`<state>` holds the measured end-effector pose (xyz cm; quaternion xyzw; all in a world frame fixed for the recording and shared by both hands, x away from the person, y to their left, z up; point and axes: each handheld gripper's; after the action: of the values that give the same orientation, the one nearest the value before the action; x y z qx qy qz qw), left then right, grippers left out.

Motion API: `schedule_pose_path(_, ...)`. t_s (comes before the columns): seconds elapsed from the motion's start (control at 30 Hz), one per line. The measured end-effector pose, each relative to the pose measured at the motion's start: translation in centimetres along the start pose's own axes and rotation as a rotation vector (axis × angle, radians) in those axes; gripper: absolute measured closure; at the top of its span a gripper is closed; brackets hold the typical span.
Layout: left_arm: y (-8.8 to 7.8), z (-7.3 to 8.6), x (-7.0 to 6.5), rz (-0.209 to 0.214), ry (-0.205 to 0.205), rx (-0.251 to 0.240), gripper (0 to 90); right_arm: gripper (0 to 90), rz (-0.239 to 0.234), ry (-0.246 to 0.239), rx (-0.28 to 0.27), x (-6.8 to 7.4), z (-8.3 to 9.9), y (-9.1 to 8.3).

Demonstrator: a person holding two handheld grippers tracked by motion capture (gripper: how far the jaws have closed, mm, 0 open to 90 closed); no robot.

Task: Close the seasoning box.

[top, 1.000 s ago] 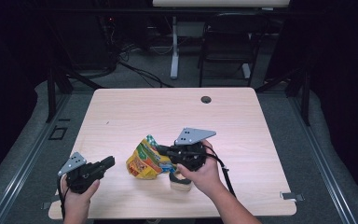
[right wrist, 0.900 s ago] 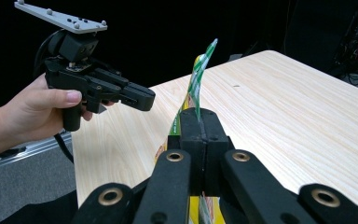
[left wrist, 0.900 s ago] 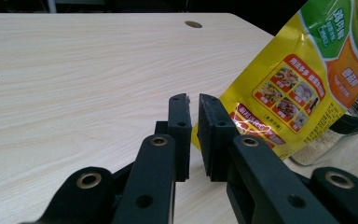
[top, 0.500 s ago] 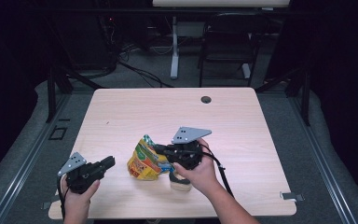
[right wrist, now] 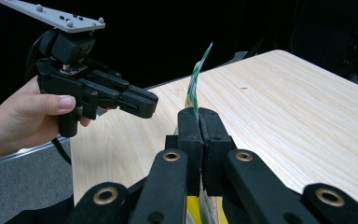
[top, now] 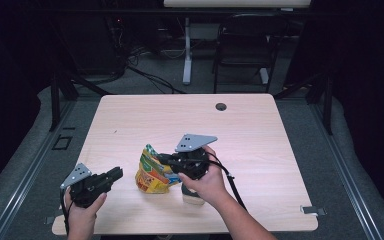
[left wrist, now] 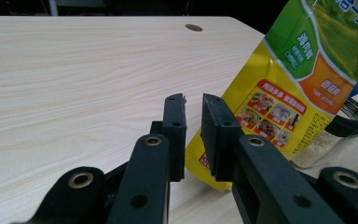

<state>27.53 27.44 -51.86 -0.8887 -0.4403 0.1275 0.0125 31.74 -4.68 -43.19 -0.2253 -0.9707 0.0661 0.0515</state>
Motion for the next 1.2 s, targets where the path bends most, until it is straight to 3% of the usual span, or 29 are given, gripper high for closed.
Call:
schedule_pose_path(0.4, -0.1, 0.0, 0.0, 0.000, 0.000, -0.012, 79.8, 87.8, -0.012, -0.032, 0.030, 0.7, -0.5, 1.3)
schedule_pose_path(1.2, -0.2, 0.0, 0.1, -0.001, -0.006, -0.012, 78.4, 81.5, -0.049, -0.042, 0.046, 1.8, -1.0, 2.6)
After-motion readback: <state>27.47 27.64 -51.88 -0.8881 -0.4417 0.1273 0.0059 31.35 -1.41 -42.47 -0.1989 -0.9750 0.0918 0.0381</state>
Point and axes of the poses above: each handheld gripper's, and its own axes: y roughly forward along the jaws, z roughly out of its underside, x roughly to its left, and after that the axes turned 15 degrees about -x, right-handed
